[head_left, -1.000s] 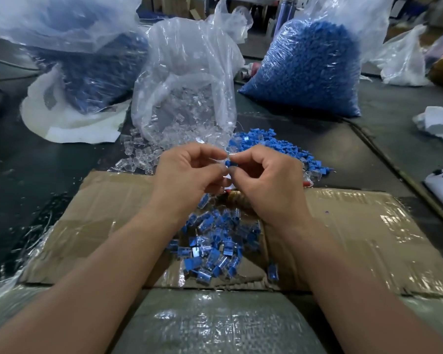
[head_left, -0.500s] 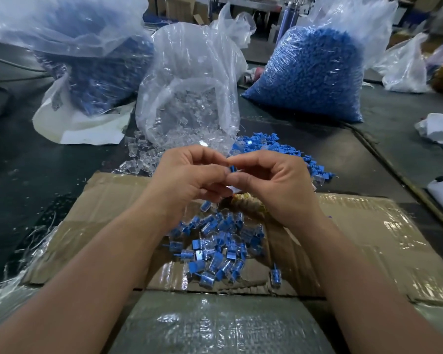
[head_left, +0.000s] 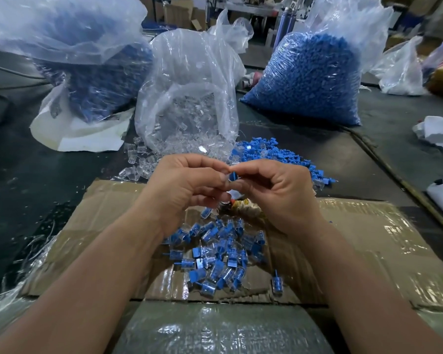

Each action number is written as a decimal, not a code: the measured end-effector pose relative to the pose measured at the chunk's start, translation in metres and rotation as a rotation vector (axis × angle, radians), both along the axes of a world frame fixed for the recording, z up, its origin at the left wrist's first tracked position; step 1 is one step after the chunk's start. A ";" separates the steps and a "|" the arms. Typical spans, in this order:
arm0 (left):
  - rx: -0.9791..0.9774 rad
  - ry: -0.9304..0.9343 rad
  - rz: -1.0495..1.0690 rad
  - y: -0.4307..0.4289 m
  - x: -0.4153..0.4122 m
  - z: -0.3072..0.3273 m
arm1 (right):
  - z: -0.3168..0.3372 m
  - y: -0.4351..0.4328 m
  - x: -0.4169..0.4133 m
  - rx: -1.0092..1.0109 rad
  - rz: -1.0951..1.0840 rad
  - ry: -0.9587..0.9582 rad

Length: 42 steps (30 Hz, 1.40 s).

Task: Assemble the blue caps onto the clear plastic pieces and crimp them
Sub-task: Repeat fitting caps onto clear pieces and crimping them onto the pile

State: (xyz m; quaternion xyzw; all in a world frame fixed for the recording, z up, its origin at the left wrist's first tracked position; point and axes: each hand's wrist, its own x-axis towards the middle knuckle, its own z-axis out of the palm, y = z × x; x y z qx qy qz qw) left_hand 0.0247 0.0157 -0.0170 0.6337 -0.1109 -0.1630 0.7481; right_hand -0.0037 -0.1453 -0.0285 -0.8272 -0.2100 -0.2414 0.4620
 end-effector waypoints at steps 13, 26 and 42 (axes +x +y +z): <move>0.052 0.039 -0.003 -0.001 0.002 0.000 | 0.002 0.001 -0.001 -0.108 -0.008 -0.043; -0.017 0.021 0.116 0.000 0.004 -0.002 | 0.024 -0.049 -0.002 -0.552 -0.159 0.681; -0.015 0.027 0.116 -0.002 0.005 -0.007 | 0.009 -0.027 0.005 -0.943 -0.400 0.571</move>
